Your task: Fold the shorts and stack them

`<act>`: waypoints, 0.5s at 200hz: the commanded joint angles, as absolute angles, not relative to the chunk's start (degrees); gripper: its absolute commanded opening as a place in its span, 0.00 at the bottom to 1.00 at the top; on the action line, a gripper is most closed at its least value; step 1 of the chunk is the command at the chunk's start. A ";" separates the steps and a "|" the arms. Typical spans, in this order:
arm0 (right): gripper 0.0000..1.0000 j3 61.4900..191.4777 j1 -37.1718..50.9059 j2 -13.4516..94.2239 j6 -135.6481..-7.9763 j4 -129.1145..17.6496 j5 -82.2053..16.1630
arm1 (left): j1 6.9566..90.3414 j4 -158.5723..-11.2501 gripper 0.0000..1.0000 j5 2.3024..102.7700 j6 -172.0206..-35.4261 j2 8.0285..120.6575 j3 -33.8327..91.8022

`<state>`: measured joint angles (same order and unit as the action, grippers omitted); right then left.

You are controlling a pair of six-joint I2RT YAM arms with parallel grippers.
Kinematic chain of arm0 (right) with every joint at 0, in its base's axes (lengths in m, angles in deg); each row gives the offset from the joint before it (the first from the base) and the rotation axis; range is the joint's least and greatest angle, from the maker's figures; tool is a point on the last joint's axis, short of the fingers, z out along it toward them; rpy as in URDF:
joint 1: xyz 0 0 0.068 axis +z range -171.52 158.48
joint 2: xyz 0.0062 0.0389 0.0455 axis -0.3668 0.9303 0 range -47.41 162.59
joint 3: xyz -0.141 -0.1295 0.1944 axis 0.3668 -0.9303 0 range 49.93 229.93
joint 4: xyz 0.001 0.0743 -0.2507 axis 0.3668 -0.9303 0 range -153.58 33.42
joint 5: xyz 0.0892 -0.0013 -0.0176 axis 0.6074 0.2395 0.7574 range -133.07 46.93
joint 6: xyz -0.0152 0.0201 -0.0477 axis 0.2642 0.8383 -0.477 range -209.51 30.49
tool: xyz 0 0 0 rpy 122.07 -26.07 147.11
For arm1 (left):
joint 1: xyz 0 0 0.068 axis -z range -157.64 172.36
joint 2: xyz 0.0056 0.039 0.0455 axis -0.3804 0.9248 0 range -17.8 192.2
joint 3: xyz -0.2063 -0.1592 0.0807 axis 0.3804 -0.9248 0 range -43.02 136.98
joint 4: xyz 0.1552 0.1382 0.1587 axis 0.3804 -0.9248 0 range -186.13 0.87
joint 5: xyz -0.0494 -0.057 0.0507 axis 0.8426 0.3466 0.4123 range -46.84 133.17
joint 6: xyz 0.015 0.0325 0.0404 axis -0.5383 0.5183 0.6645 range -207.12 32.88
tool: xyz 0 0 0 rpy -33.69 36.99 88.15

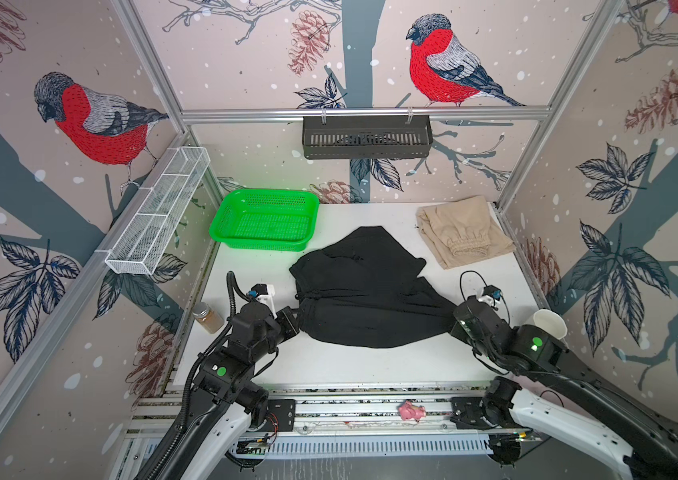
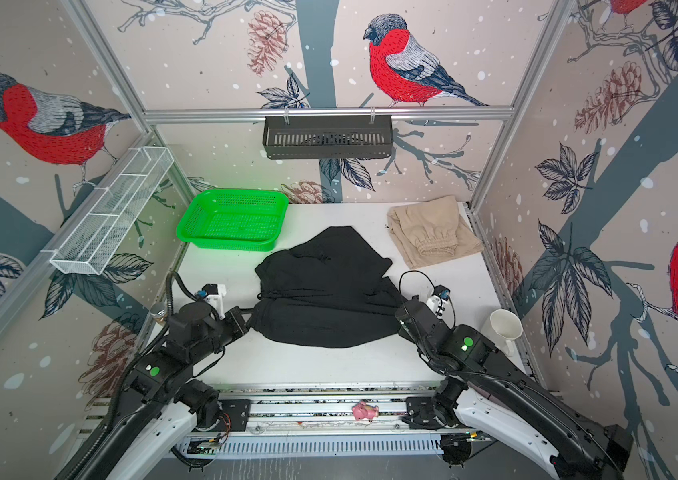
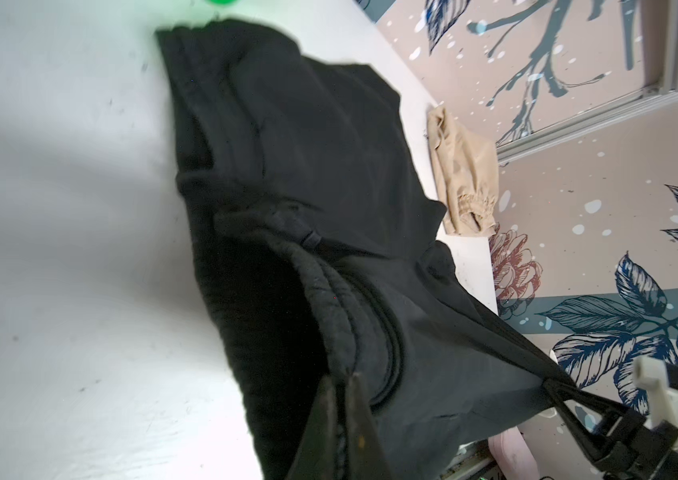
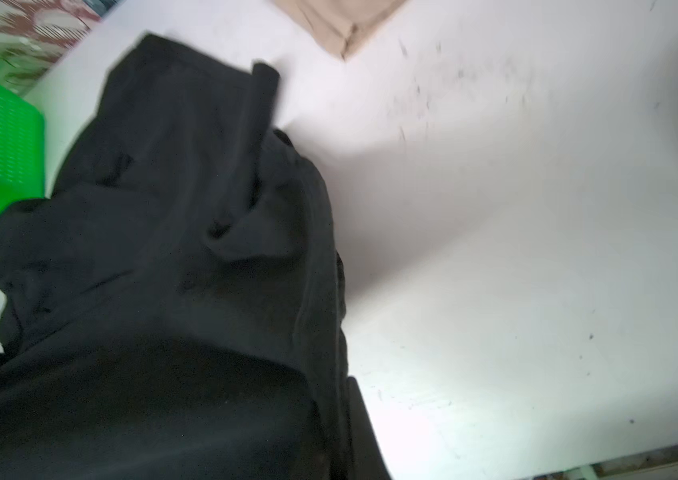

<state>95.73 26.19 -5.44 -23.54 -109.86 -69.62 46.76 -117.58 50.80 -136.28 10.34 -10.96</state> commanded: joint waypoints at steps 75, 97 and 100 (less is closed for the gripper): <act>0.01 124.70 32.37 10.50 -44.73 -124.04 -89.89 | 46.71 -126.54 0.00 50.93 -135.97 8.72 -9.01; 0.01 124.95 31.59 14.86 -54.23 -116.59 -90.87 | 46.71 -126.17 0.00 50.80 -136.83 8.13 -10.76; 0.01 124.91 31.11 15.24 -55.44 -115.30 -90.88 | 46.71 -125.88 0.00 50.89 -136.90 8.20 -10.96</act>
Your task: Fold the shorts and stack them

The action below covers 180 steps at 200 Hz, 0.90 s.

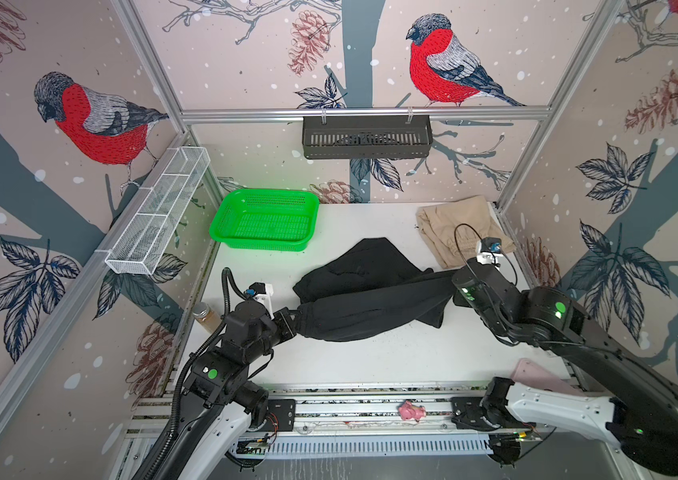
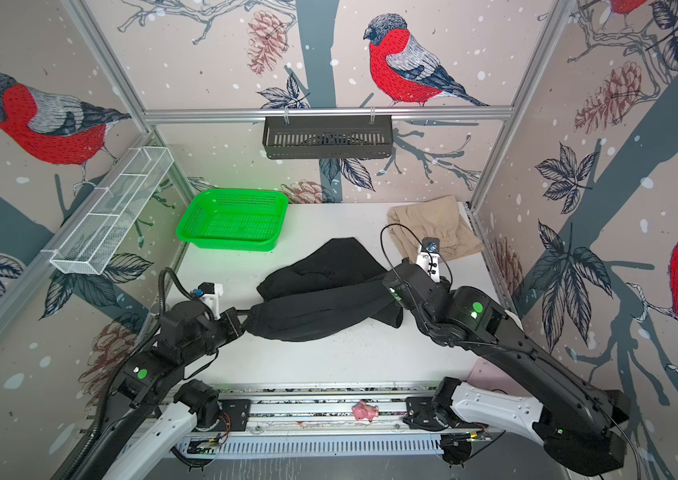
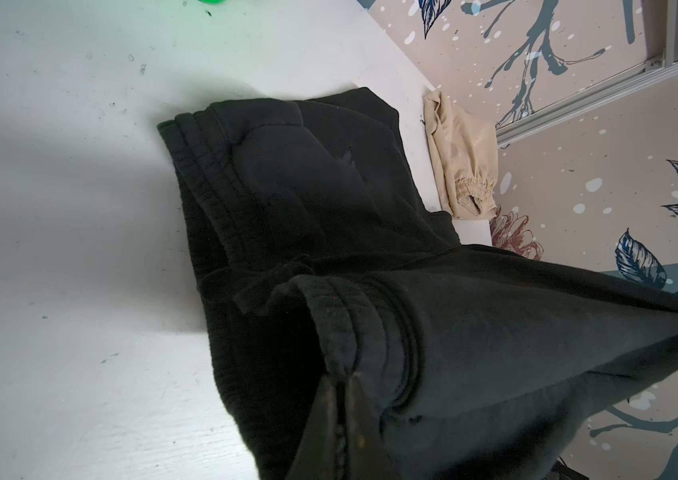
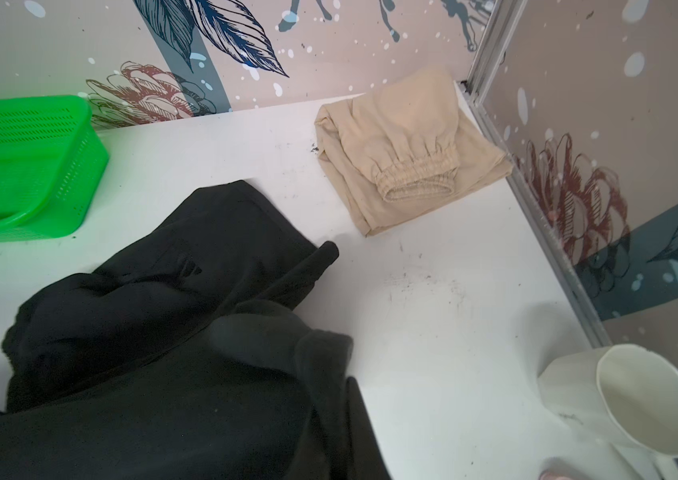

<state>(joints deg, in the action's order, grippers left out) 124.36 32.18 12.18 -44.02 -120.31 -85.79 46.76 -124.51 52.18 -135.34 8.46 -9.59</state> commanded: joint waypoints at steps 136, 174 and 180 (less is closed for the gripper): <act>0.02 116.07 21.53 5.50 -56.97 -119.06 -70.86 | 46.71 -126.84 0.00 48.18 -135.55 10.09 -6.76; 0.01 124.16 11.29 20.37 -73.23 -105.24 -67.31 | 46.66 -121.26 0.00 47.21 -133.65 17.01 -7.51; 0.01 125.90 10.17 23.36 -74.74 -104.31 -67.64 | 46.62 -120.90 0.00 46.76 -133.28 18.23 -7.05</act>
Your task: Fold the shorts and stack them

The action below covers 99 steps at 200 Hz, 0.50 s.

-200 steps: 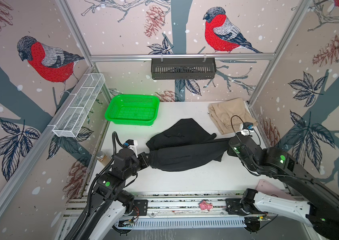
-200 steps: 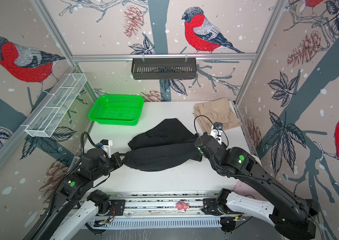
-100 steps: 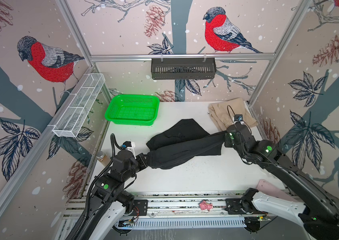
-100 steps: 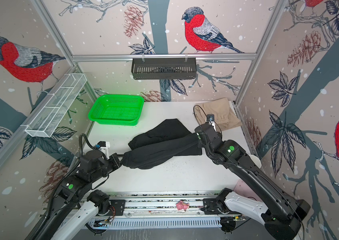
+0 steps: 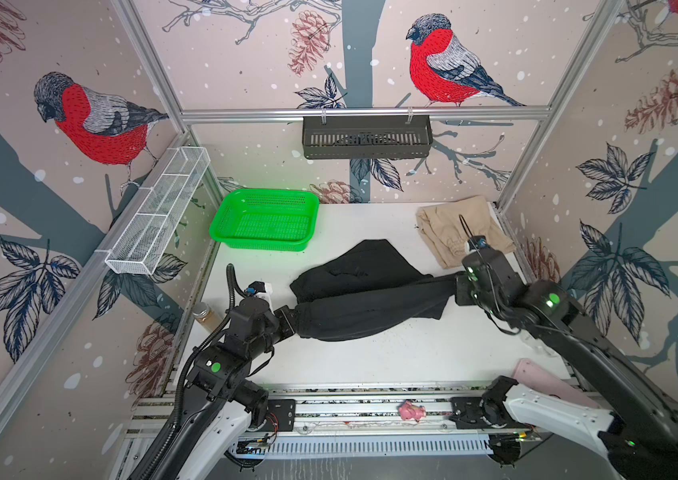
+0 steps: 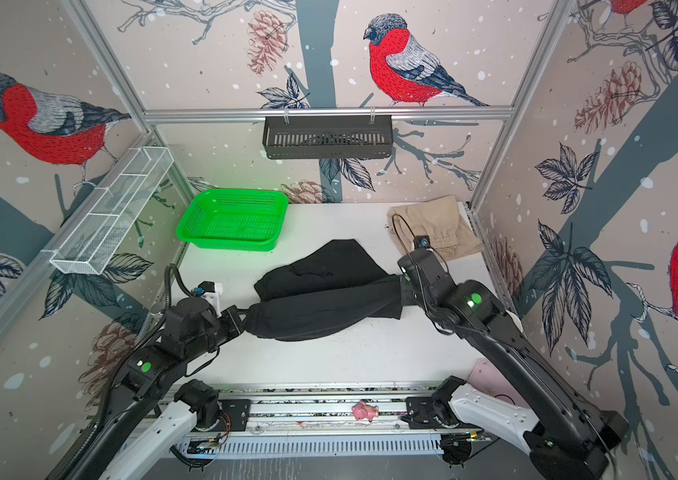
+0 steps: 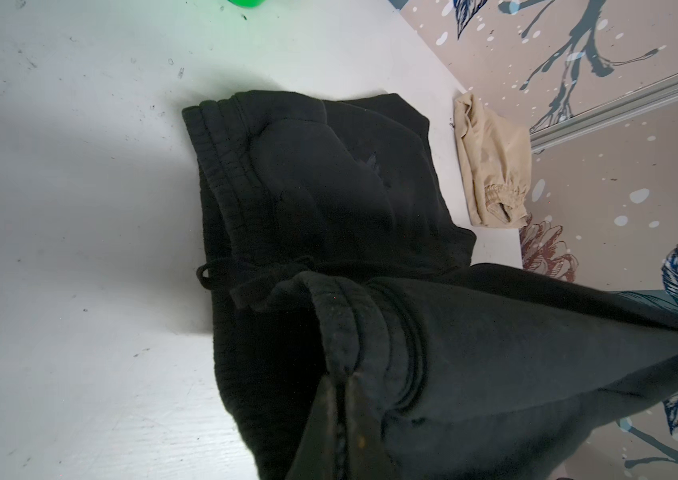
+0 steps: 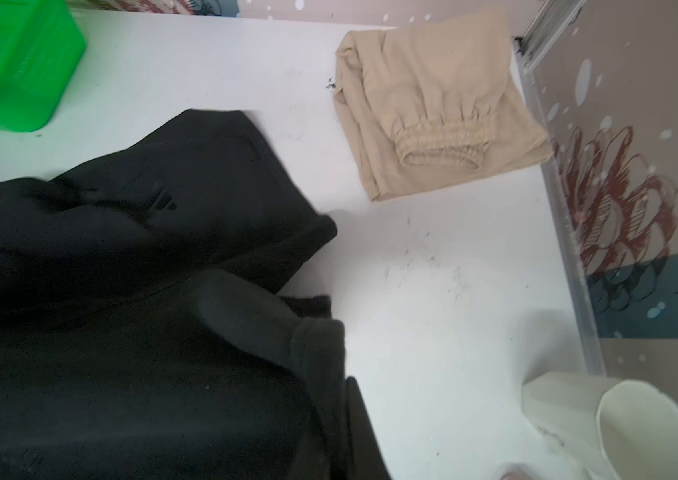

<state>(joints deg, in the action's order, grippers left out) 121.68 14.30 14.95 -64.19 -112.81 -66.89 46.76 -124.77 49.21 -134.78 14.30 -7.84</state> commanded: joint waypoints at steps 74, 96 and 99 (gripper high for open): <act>0.01 152.29 2.97 54.53 -85.85 -106.23 -67.64 | 36.18 -117.07 0.00 50.57 -128.09 28.98 -4.61; 0.01 154.96 2.32 58.02 -88.04 -105.20 -66.14 | 34.10 -115.53 0.00 51.42 -126.31 31.68 -4.35; 0.01 155.21 2.24 58.38 -88.28 -105.00 -65.75 | 33.71 -115.44 0.00 51.57 -126.05 32.20 -4.27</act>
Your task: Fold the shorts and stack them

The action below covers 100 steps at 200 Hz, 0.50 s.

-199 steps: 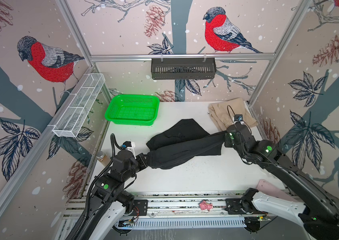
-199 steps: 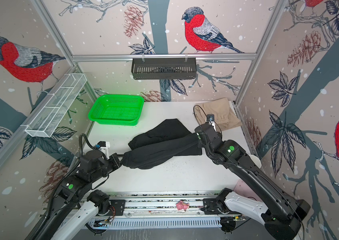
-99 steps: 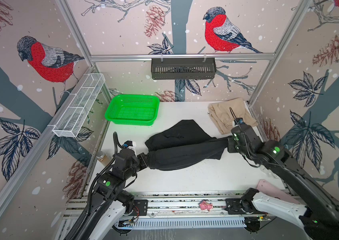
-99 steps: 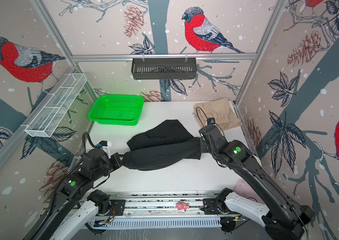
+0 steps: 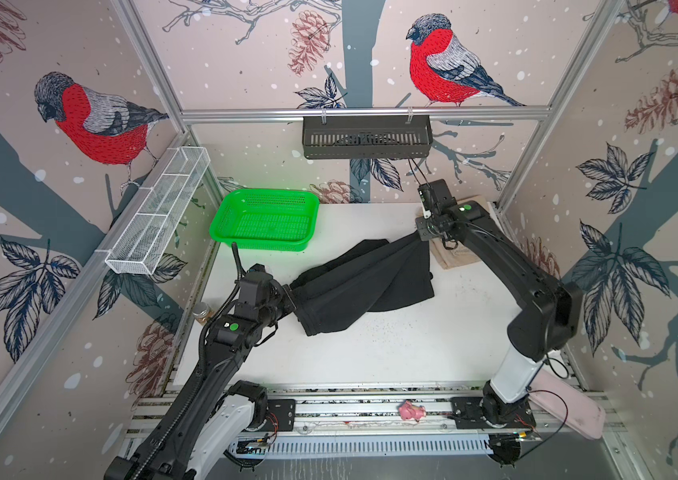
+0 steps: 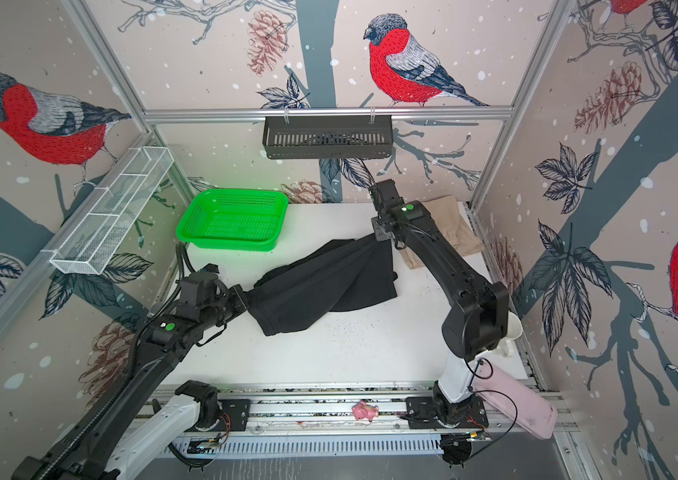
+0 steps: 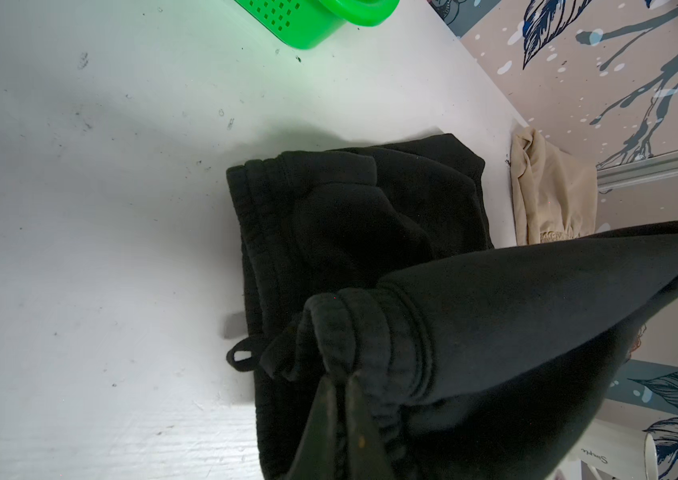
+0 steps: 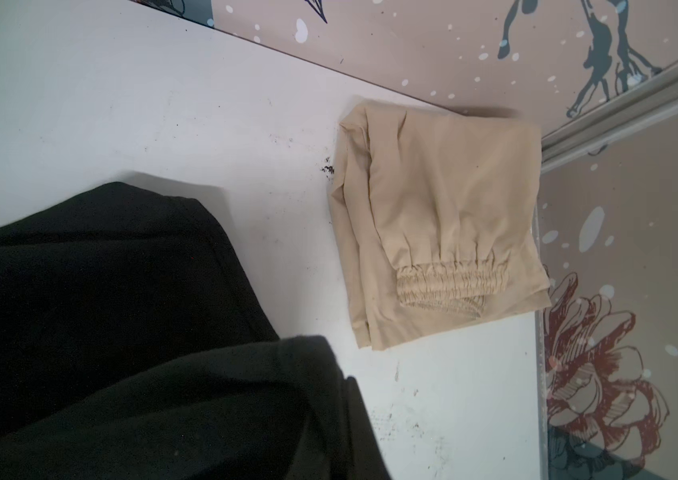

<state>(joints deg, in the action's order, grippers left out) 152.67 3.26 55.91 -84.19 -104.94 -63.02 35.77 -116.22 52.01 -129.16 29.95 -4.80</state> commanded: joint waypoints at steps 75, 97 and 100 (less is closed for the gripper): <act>0.01 167.65 0.98 69.79 -90.51 -106.01 -63.55 | 25.80 -111.54 0.00 57.99 -120.46 42.19 -2.47; 0.01 172.07 0.64 73.46 -91.24 -106.74 -63.26 | 25.11 -109.60 0.00 58.76 -120.08 45.53 -2.08; 0.01 172.63 0.56 73.83 -91.27 -106.91 -63.23 | 25.11 -109.36 0.00 58.76 -120.15 45.89 -2.02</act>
<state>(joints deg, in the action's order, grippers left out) 168.84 1.47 71.21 -89.70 -107.63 -58.60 25.93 -109.71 60.92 -122.19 43.48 -2.64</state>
